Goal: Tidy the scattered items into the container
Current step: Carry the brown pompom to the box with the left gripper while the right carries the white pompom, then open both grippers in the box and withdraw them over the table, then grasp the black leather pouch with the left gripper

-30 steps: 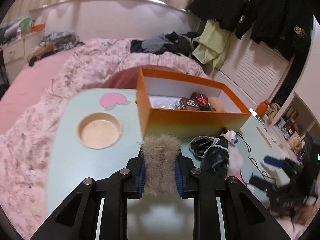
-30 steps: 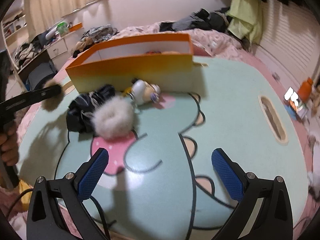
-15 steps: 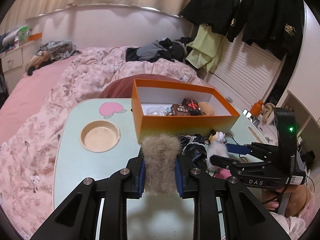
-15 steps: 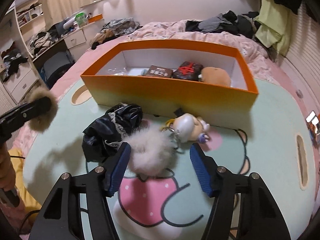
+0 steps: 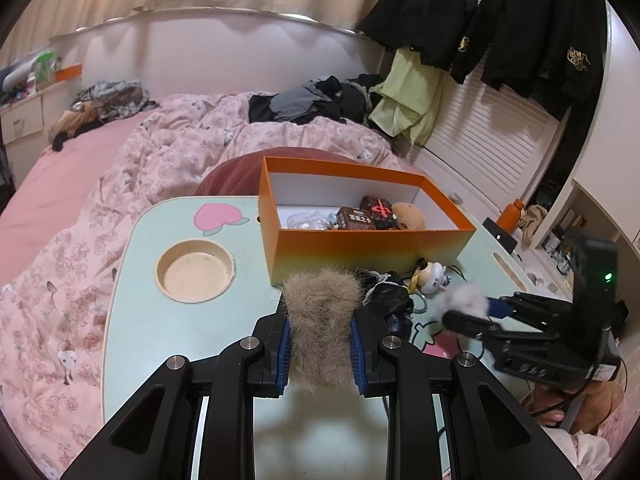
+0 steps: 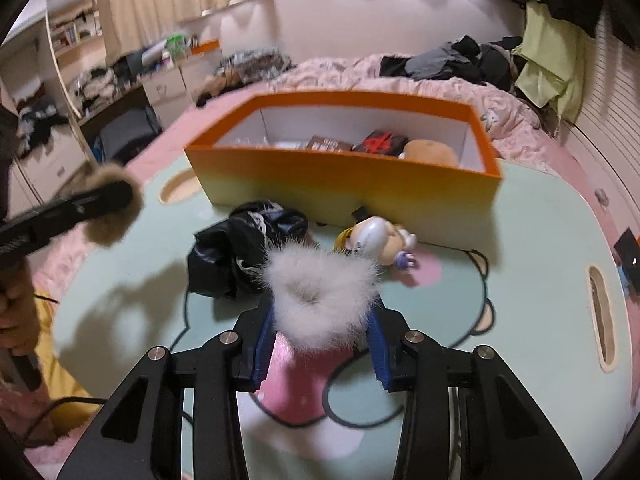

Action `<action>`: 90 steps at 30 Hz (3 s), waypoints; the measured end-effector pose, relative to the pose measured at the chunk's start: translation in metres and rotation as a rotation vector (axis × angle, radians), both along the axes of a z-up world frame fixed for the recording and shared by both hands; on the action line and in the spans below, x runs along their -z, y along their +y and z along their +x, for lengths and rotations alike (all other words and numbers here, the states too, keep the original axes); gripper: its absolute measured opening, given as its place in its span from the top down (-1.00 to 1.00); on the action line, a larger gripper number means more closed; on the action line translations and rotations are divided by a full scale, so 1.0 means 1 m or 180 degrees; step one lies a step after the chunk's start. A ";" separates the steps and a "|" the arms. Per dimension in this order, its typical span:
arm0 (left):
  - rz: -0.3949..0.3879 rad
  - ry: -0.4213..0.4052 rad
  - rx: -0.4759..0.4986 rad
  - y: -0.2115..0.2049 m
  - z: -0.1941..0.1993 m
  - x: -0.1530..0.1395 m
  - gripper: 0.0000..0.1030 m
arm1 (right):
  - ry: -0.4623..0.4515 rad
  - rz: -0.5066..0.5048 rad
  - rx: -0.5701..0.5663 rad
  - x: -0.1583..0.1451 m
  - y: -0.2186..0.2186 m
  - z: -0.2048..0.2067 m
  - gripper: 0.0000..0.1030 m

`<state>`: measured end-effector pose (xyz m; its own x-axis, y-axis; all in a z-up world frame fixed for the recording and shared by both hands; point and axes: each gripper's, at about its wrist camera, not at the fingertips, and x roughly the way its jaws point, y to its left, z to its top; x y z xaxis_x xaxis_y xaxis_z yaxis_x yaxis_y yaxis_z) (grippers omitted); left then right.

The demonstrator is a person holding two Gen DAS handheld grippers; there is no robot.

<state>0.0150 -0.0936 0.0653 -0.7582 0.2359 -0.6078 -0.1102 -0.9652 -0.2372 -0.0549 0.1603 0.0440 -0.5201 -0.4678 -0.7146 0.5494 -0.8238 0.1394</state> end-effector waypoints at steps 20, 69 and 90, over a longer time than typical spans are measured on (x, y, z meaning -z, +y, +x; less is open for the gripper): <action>-0.0290 -0.0179 0.0122 0.047 -0.138 -0.031 0.56 | 0.0221 -0.0044 0.0276 -0.057 -0.008 -0.088 0.19; -0.0700 -0.0429 0.0106 0.085 0.007 0.058 -0.60 | -0.0066 0.0315 0.0800 0.013 0.043 0.010 -0.50; -0.0775 -0.0347 0.0184 0.092 0.009 0.065 -0.98 | -0.0049 0.0554 0.0798 0.026 0.039 0.014 -0.99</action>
